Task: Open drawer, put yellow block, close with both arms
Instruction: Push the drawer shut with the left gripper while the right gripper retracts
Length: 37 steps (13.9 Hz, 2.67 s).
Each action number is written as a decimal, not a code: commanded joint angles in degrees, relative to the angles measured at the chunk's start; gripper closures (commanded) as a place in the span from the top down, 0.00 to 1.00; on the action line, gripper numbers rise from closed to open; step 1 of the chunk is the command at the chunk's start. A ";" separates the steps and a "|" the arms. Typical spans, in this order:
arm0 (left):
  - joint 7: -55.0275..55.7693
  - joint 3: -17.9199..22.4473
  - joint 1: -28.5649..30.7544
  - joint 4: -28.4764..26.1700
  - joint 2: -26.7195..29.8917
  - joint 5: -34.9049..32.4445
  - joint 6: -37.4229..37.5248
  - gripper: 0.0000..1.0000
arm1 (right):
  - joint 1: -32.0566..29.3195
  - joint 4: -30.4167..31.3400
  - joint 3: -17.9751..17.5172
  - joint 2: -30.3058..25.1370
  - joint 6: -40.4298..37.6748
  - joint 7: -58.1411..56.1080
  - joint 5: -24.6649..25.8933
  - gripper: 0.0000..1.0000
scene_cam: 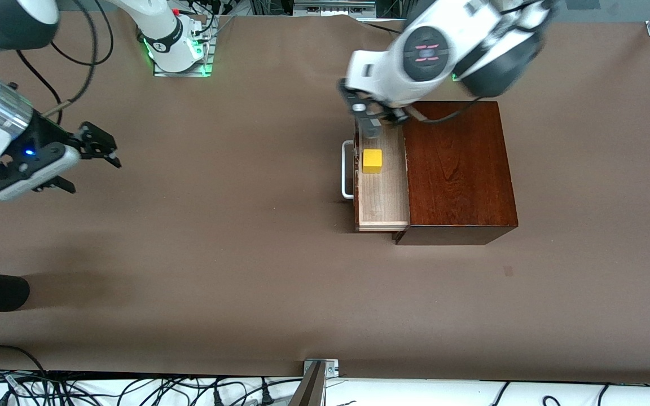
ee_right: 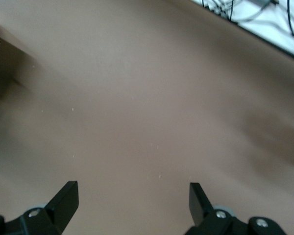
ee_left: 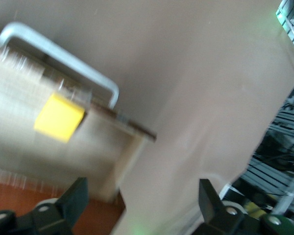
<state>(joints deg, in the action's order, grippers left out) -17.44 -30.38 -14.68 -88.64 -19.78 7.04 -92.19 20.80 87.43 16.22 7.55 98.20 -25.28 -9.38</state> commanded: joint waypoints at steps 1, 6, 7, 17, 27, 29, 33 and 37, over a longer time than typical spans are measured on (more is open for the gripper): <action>-3.56 -0.03 -8.15 3.91 -8.05 -11.13 -8.49 1.00 | -6.46 4.95 -7.68 -5.17 0.07 6.35 2.69 1.00; -14.53 0.23 -9.76 3.91 -17.92 -21.18 -26.46 1.00 | -6.21 5.91 -9.37 -6.41 -5.29 14.73 9.55 1.00; -15.60 0.32 -9.76 3.74 -17.84 -21.54 -26.29 1.00 | -6.21 6.35 -9.37 -6.41 -5.56 14.90 9.56 1.00; -24.40 4.10 -5.98 1.89 -17.49 -23.39 -14.18 1.00 | -6.47 2.40 -8.93 -4.48 -3.89 17.19 12.46 1.00; -22.91 4.80 -2.20 1.01 -15.99 -24.70 -4.66 1.00 | -6.21 2.22 -9.02 -4.39 -4.16 17.45 12.19 1.00; -22.56 4.71 -2.46 1.19 -15.91 -24.70 -4.76 1.00 | -6.21 2.22 -9.02 -4.39 -4.07 17.45 12.20 1.00; -21.68 4.36 -2.20 1.10 -14.41 -24.70 -4.32 1.00 | -6.21 2.22 -9.02 -4.39 -3.81 17.45 12.11 1.00; -21.41 4.54 -2.46 0.57 -13.88 -24.70 -3.70 1.00 | -6.38 2.31 -8.93 -4.39 -3.45 17.37 11.85 1.00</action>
<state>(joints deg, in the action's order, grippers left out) -39.57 -25.90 -17.21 -86.03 -35.82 -15.77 -96.49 14.95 90.65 7.72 2.82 94.85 -8.81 2.43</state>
